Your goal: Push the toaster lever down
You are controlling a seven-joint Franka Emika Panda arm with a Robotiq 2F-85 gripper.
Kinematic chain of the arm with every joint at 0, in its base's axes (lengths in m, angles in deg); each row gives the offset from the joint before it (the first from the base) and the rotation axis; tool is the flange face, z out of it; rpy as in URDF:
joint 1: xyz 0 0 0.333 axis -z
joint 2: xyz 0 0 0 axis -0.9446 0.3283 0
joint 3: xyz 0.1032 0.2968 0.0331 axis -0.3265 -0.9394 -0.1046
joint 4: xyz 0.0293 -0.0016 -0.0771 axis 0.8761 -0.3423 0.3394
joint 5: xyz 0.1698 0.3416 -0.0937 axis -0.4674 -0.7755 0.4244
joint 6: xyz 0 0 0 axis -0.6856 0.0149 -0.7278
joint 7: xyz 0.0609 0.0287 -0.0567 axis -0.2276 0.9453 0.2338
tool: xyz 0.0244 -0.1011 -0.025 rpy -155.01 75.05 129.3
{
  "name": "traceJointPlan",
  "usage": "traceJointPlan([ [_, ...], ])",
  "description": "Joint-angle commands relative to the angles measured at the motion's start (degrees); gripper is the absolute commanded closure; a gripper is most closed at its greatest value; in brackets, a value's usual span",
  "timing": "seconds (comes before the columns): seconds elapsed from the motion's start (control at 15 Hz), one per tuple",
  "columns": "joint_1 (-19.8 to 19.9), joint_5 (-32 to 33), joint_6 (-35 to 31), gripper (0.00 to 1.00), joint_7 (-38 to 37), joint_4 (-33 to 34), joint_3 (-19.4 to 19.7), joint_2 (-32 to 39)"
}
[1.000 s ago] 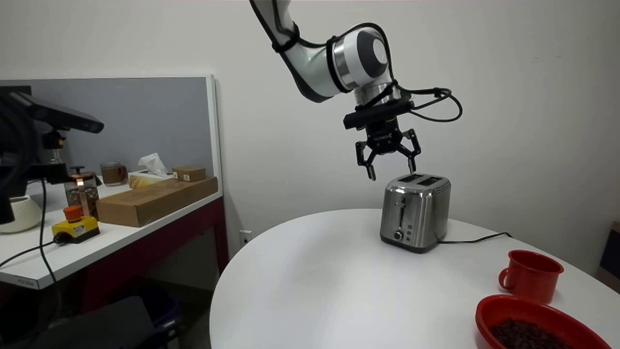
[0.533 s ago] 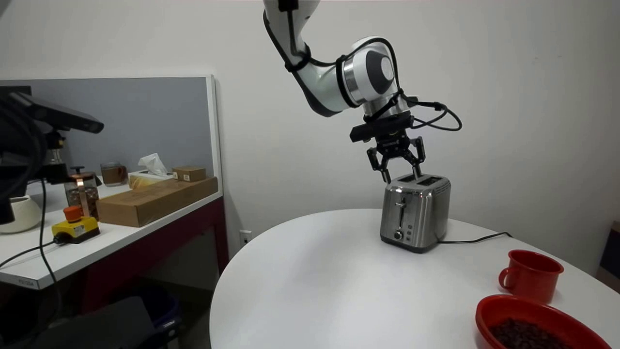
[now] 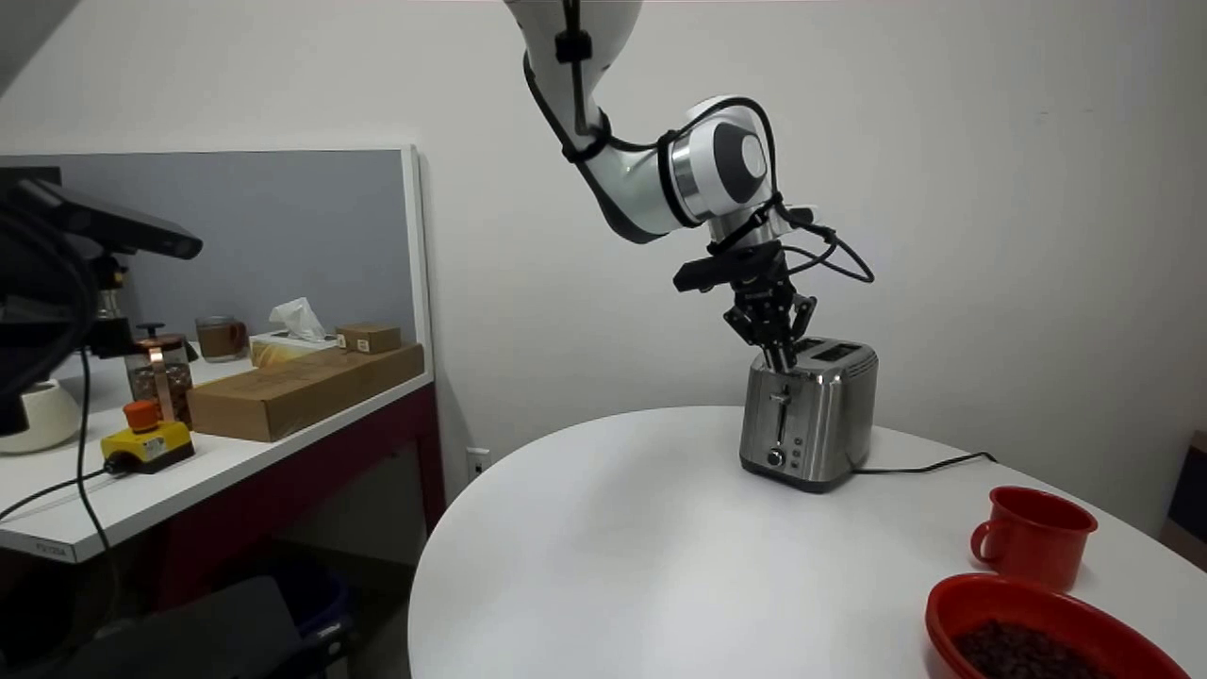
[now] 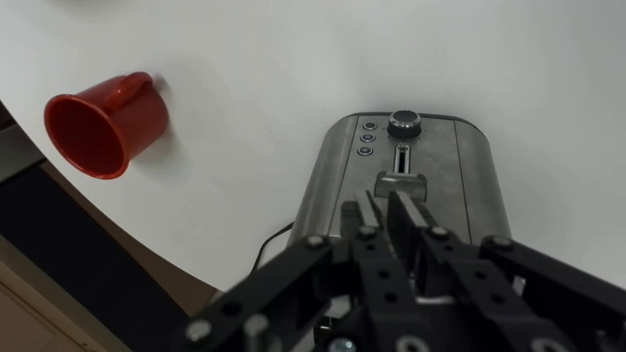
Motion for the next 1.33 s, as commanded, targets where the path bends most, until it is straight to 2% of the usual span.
traceJointPlan([
  [0.0, -0.7, -1.6, -0.2, 1.0, -0.5, 2.5, 0.5, 2.4],
  [0.47, -0.1, -2.0, -2.8, 1.0, 3.3, 3.9, -0.7, 5.3],
  [1.27, 0.0, -1.3, -5.6, 1.0, 7.2, 8.5, 0.2, 11.5],
])
